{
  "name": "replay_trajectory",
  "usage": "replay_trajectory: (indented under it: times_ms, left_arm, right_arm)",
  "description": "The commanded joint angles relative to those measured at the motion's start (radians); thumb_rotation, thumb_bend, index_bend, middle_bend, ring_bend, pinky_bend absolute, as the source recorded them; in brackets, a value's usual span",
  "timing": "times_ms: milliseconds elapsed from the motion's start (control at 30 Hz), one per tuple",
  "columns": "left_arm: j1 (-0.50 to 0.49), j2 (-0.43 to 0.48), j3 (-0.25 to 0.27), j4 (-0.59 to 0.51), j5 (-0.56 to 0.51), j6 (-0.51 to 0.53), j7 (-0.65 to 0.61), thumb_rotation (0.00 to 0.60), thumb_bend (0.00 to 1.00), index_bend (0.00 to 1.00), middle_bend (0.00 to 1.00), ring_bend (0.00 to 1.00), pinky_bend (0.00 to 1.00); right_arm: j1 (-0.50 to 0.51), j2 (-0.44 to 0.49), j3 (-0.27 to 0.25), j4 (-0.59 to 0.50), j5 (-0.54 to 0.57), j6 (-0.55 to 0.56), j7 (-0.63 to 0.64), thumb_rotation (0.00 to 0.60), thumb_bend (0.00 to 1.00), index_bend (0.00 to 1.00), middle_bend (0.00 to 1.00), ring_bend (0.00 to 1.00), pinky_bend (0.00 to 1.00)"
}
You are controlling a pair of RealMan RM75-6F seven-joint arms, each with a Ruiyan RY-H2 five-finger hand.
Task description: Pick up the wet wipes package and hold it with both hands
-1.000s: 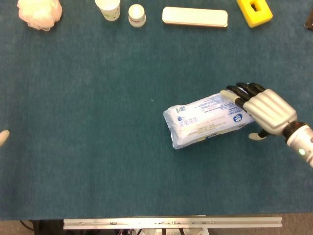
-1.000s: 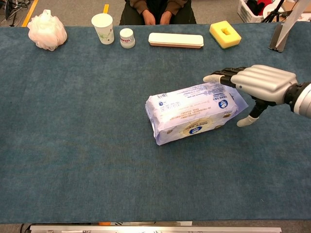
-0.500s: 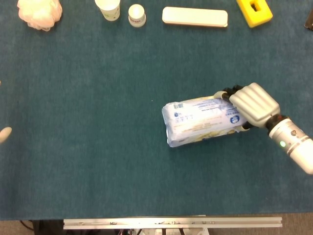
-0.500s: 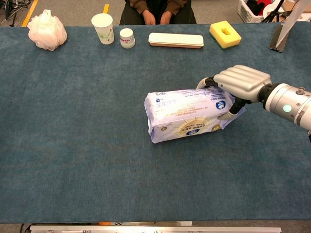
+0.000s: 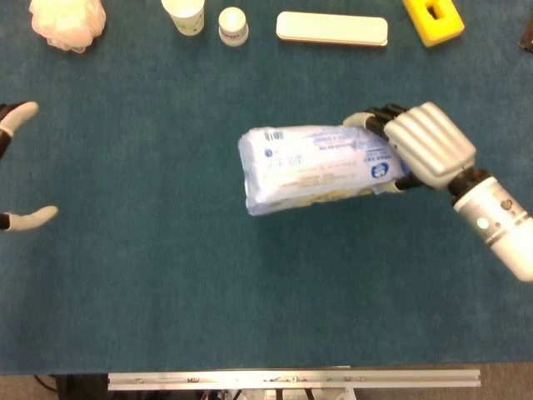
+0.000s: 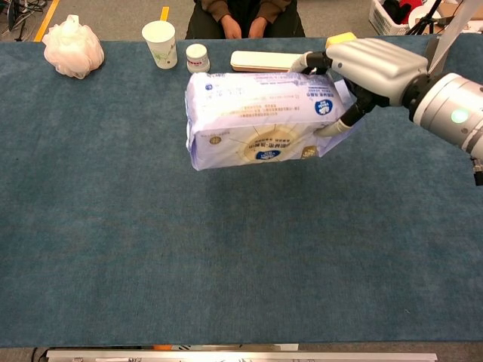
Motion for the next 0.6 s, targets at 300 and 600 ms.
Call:
replay_trajectory:
  times_ms: [300,600]
  left_arm:
    - [-0.139,0.039,-0.047,-0.012,-0.025,-0.162,-0.155,0.6,0.09,0.0,0.0,0.02,0.12]
    - [-0.179,0.037,-0.046,-0.018,-0.018,-0.205,-0.156,0.595,0.08,0.0,0.0,0.02,0.12]
  right_arm:
    - [0.13,-0.131,0.079,-0.019,0.178,0.034,-0.168,0.6,0.44,0.72,0.65,0.74,0.76]
    - [0.23,-0.288,0.122,0.02,0.286,0.115,-0.289,0.6,0.44,0.72,0.65,0.74,0.76]
